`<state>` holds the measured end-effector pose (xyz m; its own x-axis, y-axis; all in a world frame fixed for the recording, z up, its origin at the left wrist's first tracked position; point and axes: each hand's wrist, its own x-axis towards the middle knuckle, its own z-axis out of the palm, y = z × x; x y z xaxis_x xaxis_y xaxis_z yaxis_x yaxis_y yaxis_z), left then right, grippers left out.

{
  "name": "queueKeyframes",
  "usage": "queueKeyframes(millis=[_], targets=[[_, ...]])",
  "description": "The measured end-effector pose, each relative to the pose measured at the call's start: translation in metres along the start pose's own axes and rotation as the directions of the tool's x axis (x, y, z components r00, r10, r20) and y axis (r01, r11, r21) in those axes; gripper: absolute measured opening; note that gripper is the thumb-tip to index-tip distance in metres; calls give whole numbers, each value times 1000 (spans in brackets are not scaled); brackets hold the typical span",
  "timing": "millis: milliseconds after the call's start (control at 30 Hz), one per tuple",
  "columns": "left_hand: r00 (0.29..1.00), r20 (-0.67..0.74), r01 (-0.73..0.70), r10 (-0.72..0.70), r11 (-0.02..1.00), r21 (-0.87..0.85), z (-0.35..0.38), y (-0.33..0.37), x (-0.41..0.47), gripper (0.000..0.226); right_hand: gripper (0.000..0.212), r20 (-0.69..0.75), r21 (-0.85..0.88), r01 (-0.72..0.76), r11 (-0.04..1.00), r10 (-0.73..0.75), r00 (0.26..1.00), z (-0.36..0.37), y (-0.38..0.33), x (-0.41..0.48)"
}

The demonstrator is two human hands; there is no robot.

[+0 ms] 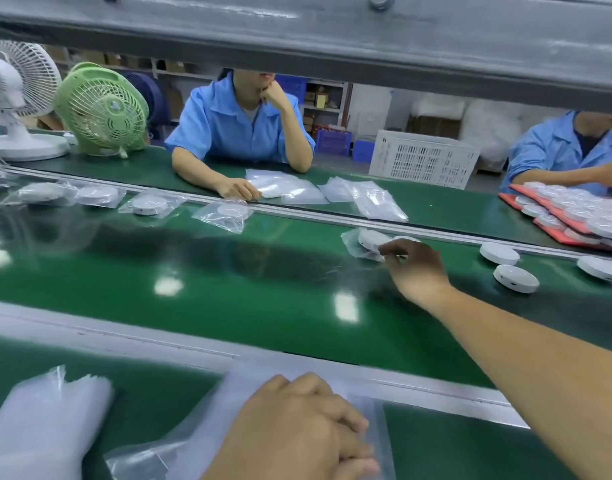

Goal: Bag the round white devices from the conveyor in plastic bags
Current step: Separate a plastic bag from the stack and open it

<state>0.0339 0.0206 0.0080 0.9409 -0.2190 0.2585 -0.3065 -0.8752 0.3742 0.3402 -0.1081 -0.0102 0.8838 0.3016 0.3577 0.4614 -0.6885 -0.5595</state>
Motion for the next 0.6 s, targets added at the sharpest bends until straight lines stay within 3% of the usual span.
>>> queueKeyframes(millis=[67,100,167,200,267,300,400,467,500,600], targets=[[998,-36,-42,43,999,27,12,-2,-8,28,15,-23,-195,63,979,-69,997,-35,22,-31],[1000,-11,12,-12,1000,4,19,-1,-10,25,34,26,-393,74,917,-70,997,-54,35,-49],[993,-108,55,-55,998,-2,31,-2,-14,26,65,161,-660,50,750,75,984,-88,68,-83],[988,-135,76,-74,997,10,33,-1,-14,26,72,212,-690,29,724,164,963,-104,82,-99],[983,-146,110,-110,994,-10,32,-1,-13,27,74,232,-621,-27,783,217,948,-130,102,-128],[978,-161,127,-130,991,-33,32,0,-12,27,72,187,-574,-37,818,175,967,-139,108,-139],[958,-195,188,-211,974,-128,32,4,-14,19,49,38,-356,-68,932,88,995,-147,96,-164],[946,-219,202,-238,964,-173,32,6,-14,15,34,0,-317,46,947,-48,999,-141,79,-180],[942,-233,201,-242,962,-187,32,7,-13,15,38,-16,-342,125,931,-139,990,-135,70,-187],[925,-265,196,-271,940,-280,32,8,-14,23,35,-84,-131,318,939,-330,940,-119,27,-214]])
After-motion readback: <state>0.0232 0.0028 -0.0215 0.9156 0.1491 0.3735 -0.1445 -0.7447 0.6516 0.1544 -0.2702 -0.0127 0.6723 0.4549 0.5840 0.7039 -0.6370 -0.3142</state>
